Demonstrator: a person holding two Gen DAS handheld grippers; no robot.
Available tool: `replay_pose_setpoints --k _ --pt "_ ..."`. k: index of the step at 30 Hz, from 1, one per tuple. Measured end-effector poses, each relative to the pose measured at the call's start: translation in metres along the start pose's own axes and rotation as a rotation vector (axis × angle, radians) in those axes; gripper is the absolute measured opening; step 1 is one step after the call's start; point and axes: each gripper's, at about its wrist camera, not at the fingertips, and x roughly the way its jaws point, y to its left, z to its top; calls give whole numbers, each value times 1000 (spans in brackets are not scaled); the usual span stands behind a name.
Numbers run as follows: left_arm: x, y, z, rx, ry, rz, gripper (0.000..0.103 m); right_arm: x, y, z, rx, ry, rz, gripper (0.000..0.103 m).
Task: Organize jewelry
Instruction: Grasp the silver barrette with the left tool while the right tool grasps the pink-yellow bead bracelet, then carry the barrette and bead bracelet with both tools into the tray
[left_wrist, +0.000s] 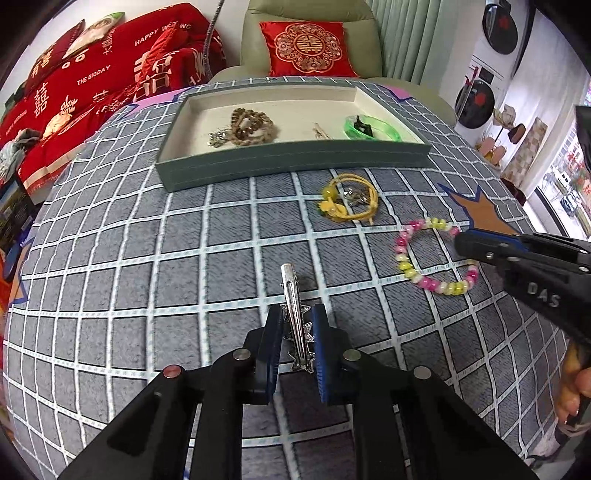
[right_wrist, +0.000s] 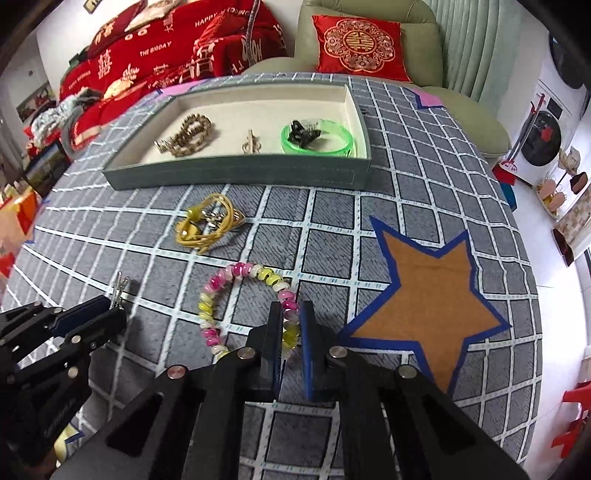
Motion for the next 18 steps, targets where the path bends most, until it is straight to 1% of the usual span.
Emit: replay_pose_setpoints --k 6,18 --pt "-19 10 4 6 -38 -4 28 -19 -1 3 13 -38 17 10" --pt "-55 22 19 12 -112 -32 28 -55 12 12 7 -93 56 10"
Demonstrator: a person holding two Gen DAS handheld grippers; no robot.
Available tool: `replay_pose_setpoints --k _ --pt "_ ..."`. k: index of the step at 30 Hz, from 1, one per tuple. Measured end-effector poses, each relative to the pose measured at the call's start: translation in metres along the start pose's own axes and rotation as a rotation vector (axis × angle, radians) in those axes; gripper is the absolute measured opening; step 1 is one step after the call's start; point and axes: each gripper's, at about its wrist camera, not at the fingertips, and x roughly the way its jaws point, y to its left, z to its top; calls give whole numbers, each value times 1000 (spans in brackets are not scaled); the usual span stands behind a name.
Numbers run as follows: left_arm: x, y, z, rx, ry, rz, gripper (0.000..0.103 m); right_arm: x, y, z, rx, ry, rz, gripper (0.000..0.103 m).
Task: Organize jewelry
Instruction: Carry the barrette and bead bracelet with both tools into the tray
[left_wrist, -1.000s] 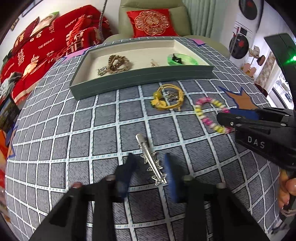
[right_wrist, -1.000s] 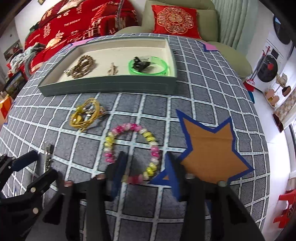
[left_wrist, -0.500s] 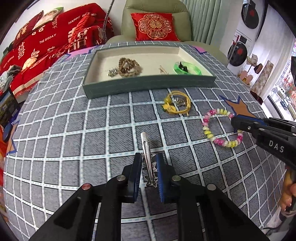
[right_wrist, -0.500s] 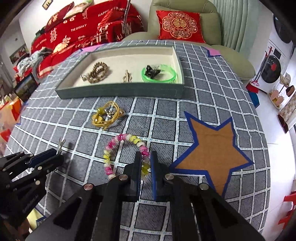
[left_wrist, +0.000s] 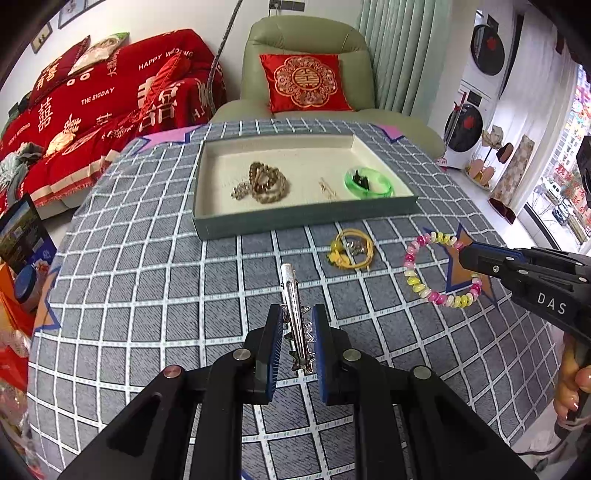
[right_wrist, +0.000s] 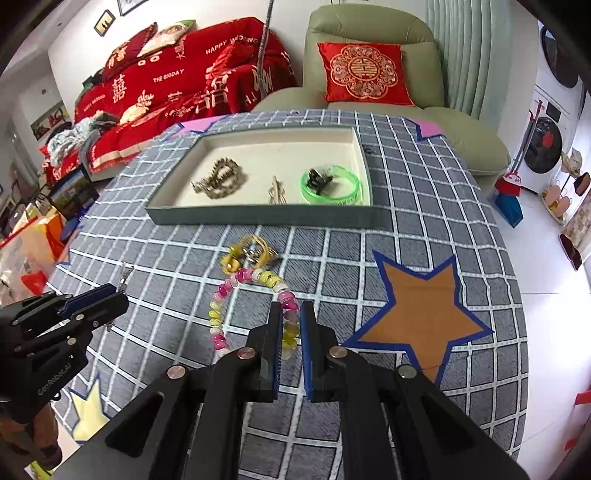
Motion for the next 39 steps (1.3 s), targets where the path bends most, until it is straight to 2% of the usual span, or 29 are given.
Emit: replay_pose_setpoints --k 12,17,24,30,39 --pt "-22 17 28 4 -57 3 28 -23 5 26 18 -56 26 10" --pt "-28 25 53 10 -92 13 28 -26 0 45 41 -72 38 10" --pt "-24 31 94 40 -130 20 28 -22 -7 90 58 -87 36 10" --pt "4 42 122 -6 -129 17 28 -3 -15 120 101 -84 42 10" --pt "76 43 132 -12 -49 68 28 61 -19 138 135 -37 49 10"
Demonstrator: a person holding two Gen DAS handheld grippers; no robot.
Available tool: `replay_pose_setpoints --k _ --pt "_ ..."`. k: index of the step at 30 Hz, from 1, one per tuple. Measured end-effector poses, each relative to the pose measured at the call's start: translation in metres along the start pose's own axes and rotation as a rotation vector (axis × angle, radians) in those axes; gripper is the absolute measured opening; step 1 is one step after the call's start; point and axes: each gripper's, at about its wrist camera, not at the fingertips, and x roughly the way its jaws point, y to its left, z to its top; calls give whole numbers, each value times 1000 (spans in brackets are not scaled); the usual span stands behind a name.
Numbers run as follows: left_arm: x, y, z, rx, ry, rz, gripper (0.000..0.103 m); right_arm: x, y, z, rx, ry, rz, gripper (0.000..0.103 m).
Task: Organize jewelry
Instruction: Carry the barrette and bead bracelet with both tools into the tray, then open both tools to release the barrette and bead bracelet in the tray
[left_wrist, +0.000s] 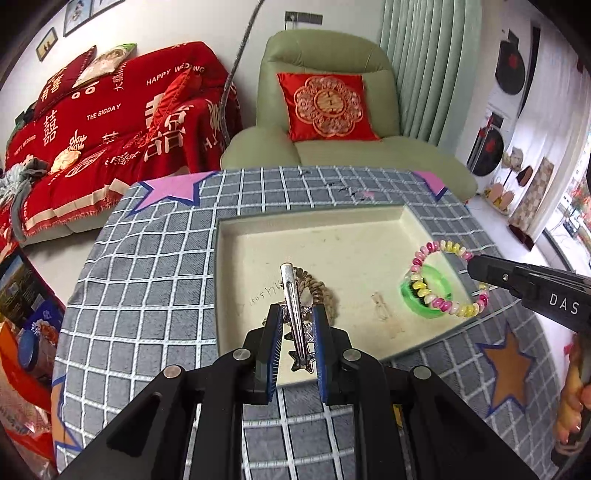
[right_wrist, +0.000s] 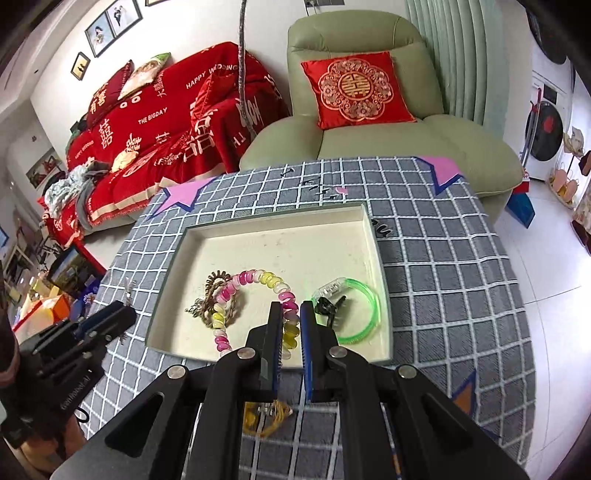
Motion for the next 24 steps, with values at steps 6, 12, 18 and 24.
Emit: replay_pose_setpoints --k 6,12,18,24 --pt "36 -8 1 40 38 32 28 37 -8 0 23 4 -14 10" --pt "59 -14 -2 60 60 59 28 64 -19 -3 35 26 -27 10" --pt "75 -18 -5 71 74 85 28 82 -23 -7 31 45 -28 10" --pt "83 -23 -10 100 76 119 28 95 -21 -12 12 65 -22 10"
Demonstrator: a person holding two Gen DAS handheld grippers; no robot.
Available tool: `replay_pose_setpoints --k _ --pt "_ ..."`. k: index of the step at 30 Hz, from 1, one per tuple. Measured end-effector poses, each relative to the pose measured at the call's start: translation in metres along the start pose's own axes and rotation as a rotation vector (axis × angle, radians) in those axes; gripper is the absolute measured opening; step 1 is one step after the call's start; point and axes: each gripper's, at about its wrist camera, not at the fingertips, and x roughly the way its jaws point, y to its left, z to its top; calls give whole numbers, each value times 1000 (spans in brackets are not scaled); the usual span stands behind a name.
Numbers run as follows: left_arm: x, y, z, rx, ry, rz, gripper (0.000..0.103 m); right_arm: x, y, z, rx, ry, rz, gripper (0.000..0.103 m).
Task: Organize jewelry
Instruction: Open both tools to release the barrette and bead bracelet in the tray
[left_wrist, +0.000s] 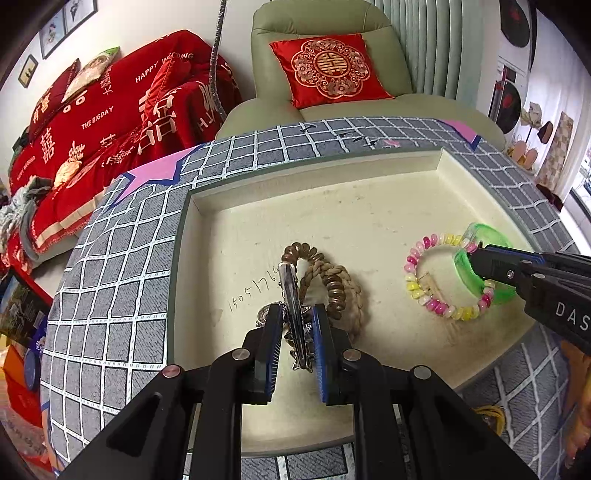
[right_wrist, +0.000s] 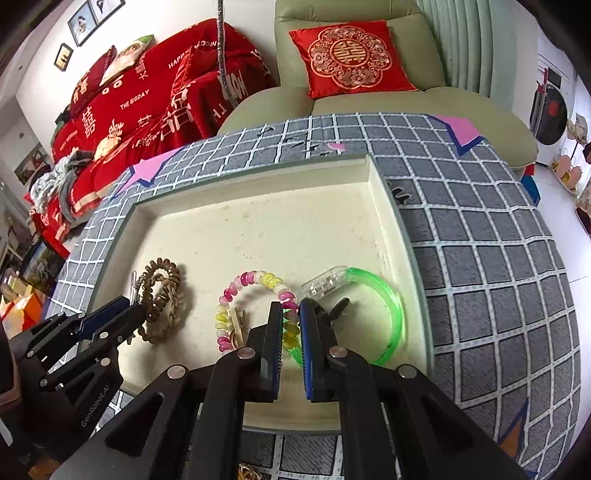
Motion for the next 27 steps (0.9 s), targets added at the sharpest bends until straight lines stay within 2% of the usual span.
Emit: replay_pose_setpoints --k 6,10,11,12,14,21,22,23,24,26,27 --pt "-1 -6 -1 32 -8 34 28 3 3 -2 -14 2 11 10" --pt "-1 -4 -2 24 -5 29 28 1 3 0 -11 -3 14 11" --pt "-1 -3 -2 20 -4 27 28 0 3 1 -9 -6 13 17" --pt "-2 -3 -2 18 -2 26 28 -1 2 1 -7 -8 14 35" --pt "-2 -4 -2 20 -1 31 28 -6 -1 2 8 -26 30 59" --pt "-8 -1 1 -3 -26 49 29 -24 -13 2 65 -58 41 59" --pt "-9 0 2 -11 -31 52 34 -25 -14 0 70 -56 45 59" --pt "-11 2 3 -22 -39 55 72 -26 -14 -1 71 -56 44 59" --pt "-15 3 3 -39 -59 68 103 -27 -14 -2 69 -56 45 59" --pt "-28 4 3 -48 -131 90 103 -29 -13 -4 68 -55 48 59" --pt "-31 3 5 -38 -137 88 103 -31 -14 -5 70 -56 50 59"
